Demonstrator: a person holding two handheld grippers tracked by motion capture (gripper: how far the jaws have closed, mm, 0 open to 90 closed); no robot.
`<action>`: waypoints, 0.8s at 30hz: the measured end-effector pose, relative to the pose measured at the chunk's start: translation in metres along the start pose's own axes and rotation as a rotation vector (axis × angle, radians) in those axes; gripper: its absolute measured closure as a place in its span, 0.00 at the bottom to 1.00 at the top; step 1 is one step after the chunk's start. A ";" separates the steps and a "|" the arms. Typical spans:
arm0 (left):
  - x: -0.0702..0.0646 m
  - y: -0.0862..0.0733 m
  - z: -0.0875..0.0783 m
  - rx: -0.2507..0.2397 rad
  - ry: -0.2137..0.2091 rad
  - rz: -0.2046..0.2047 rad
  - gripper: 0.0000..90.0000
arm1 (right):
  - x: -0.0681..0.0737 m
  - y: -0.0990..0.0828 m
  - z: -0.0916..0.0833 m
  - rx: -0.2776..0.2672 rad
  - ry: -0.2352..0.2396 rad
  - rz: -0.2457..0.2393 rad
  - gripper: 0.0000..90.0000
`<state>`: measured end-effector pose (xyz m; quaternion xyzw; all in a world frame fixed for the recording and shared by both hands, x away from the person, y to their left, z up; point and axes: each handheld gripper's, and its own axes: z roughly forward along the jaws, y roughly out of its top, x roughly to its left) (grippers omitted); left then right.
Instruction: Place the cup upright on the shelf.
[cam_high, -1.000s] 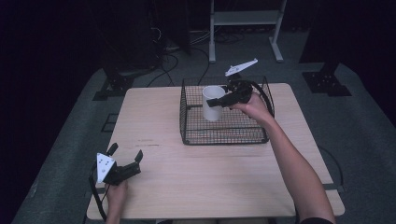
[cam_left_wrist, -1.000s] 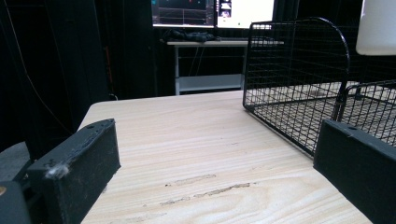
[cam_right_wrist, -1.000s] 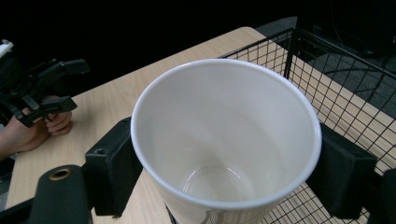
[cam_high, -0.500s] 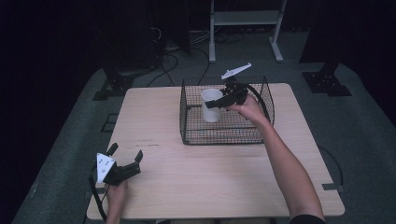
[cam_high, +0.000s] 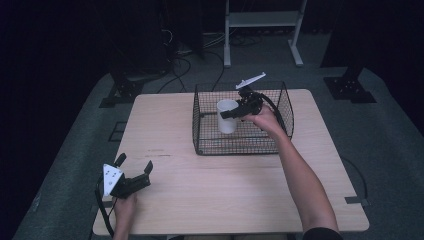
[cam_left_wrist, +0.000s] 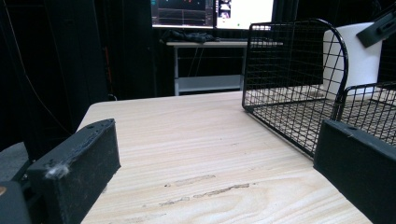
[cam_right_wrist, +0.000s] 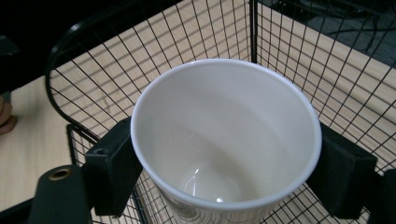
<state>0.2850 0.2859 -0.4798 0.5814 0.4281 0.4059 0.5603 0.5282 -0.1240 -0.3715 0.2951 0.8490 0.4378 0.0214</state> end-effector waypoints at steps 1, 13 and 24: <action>0.000 0.000 0.000 0.001 -0.001 0.001 0.00 | -0.003 -0.002 0.003 0.006 -0.001 0.004 0.21; 0.000 0.000 0.000 -0.002 -0.001 -0.003 0.00 | -0.010 -0.008 0.013 0.052 -0.024 0.026 0.21; 0.000 0.000 0.000 -0.001 -0.001 -0.004 0.00 | -0.017 -0.012 0.018 0.077 -0.048 0.040 0.21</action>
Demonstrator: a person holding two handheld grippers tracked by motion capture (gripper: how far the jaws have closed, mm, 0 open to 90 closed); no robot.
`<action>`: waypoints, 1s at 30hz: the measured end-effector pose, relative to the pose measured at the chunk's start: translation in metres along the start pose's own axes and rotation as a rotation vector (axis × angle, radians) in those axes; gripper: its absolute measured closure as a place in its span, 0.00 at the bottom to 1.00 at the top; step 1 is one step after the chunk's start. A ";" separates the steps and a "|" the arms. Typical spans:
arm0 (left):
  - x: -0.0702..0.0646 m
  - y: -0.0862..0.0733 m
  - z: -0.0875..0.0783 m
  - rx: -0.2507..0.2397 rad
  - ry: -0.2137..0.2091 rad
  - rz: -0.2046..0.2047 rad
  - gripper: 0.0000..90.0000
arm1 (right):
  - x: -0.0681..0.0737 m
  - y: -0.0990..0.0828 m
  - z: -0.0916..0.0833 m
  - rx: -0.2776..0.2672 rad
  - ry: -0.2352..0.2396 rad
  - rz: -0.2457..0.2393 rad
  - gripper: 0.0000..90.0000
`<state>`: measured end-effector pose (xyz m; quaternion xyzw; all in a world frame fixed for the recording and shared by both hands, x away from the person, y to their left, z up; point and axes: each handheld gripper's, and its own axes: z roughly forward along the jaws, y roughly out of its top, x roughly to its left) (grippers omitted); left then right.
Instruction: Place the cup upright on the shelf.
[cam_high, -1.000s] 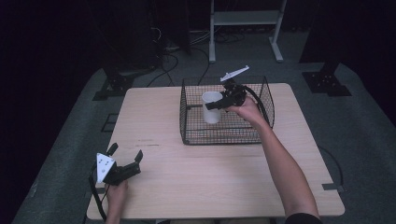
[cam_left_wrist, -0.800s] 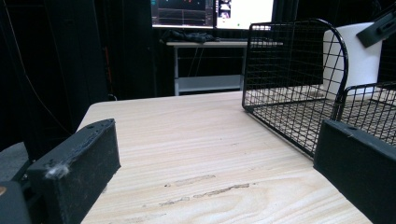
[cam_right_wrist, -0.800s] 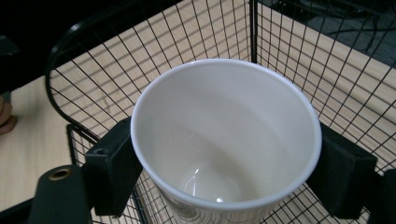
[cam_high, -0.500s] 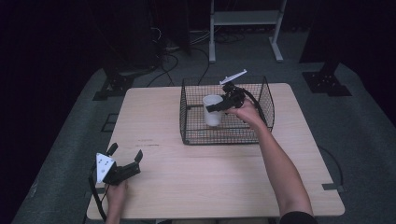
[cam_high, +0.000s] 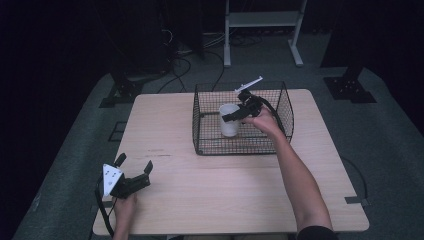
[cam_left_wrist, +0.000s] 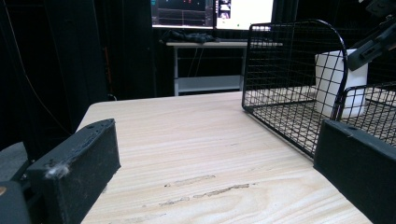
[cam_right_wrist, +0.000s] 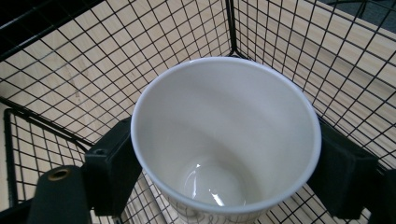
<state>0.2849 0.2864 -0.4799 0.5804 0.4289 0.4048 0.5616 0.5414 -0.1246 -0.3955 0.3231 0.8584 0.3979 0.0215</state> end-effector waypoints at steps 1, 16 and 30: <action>0.000 0.000 0.000 -0.001 0.000 -0.001 0.00 | 0.000 0.000 0.001 0.006 -0.006 -0.002 0.21; 0.000 0.000 0.000 0.000 -0.001 0.002 0.00 | 0.007 0.000 0.006 0.052 -0.013 -0.035 0.20; 0.000 0.000 0.000 -0.001 -0.001 0.000 0.00 | 0.011 0.001 0.003 0.055 -0.009 -0.043 0.19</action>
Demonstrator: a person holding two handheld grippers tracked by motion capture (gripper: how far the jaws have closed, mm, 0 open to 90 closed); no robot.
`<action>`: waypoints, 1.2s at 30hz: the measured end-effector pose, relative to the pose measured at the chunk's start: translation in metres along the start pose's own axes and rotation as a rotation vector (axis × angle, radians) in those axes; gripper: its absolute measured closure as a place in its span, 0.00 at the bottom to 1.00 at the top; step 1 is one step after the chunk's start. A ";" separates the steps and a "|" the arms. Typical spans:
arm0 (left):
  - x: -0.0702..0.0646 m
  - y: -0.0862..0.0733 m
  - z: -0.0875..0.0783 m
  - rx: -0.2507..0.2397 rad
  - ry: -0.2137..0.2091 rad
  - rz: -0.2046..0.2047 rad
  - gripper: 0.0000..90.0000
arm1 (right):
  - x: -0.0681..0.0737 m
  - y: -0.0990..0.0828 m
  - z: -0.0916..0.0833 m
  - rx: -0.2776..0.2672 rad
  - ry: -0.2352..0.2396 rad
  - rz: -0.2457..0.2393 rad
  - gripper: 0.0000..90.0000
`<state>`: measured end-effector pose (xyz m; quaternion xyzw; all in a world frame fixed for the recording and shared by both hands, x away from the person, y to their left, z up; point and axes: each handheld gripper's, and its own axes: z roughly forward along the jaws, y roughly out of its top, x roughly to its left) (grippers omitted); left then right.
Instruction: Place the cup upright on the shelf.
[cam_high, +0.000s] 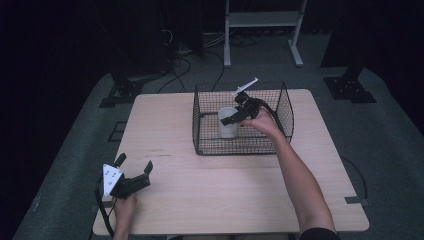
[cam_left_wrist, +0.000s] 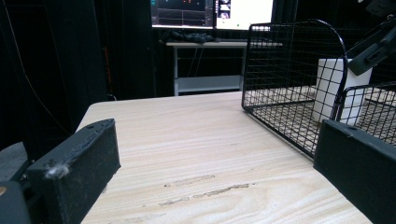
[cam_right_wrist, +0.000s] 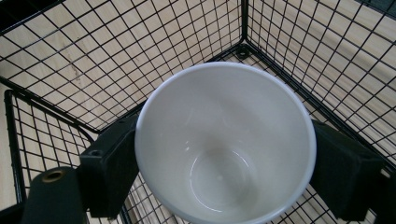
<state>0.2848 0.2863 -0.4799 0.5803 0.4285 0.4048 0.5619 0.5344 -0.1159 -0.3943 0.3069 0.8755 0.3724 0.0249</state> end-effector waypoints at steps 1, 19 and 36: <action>0.000 0.000 0.000 0.000 0.000 0.000 0.00 | 0.000 0.000 0.000 0.000 0.001 -0.001 0.19; 0.000 0.000 0.000 0.001 0.003 -0.001 0.00 | 0.005 0.003 -0.006 -0.044 0.017 -0.005 0.18; 0.000 0.000 0.000 0.002 0.001 0.006 0.00 | 0.001 -0.003 -0.043 -0.139 0.018 0.027 0.17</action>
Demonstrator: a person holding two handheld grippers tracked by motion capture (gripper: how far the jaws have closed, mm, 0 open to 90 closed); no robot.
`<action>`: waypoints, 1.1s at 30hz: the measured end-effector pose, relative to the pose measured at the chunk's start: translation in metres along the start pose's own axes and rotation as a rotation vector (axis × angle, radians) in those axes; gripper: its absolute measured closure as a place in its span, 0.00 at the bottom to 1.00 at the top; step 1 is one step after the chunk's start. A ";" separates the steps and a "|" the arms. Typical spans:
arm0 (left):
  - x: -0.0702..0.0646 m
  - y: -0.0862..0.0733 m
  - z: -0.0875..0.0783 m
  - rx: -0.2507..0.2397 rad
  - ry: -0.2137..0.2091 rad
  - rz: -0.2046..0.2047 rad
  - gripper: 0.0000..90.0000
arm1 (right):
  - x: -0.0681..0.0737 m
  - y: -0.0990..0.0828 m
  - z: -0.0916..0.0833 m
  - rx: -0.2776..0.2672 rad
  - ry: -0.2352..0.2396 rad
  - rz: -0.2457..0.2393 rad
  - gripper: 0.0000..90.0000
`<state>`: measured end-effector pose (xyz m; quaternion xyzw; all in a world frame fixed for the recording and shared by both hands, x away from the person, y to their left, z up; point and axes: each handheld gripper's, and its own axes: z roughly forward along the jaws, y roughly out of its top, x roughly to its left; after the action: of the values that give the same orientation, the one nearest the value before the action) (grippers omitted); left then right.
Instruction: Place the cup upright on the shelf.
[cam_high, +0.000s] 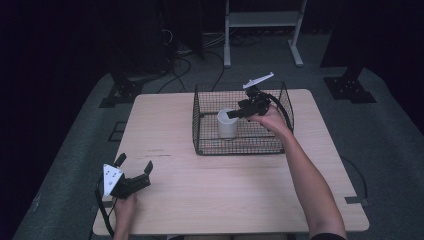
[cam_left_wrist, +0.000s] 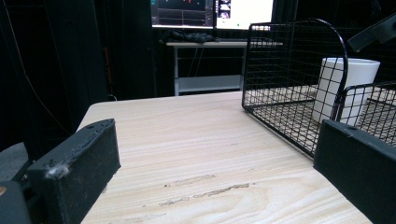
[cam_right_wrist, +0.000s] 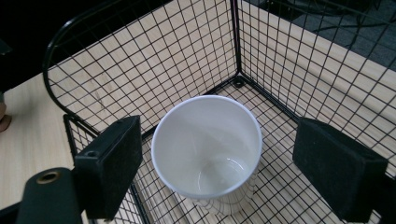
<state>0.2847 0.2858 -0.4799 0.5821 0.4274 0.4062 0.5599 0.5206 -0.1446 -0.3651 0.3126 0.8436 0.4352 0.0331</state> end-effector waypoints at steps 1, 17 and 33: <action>0.000 0.000 0.000 -0.001 -0.001 -0.001 0.00 | 0.001 -0.001 -0.003 -0.007 -0.001 -0.002 0.17; 0.000 0.000 0.000 0.000 0.000 0.001 0.00 | 0.005 -0.012 -0.043 -0.072 -0.001 -0.008 0.17; 0.000 0.000 0.000 0.001 0.000 0.001 0.00 | 0.020 -0.032 -0.063 -0.073 0.018 -0.041 0.17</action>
<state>0.2849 0.2855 -0.4800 0.5826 0.4273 0.4064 0.5593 0.4681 -0.1922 -0.3461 0.2900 0.8336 0.4679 0.0458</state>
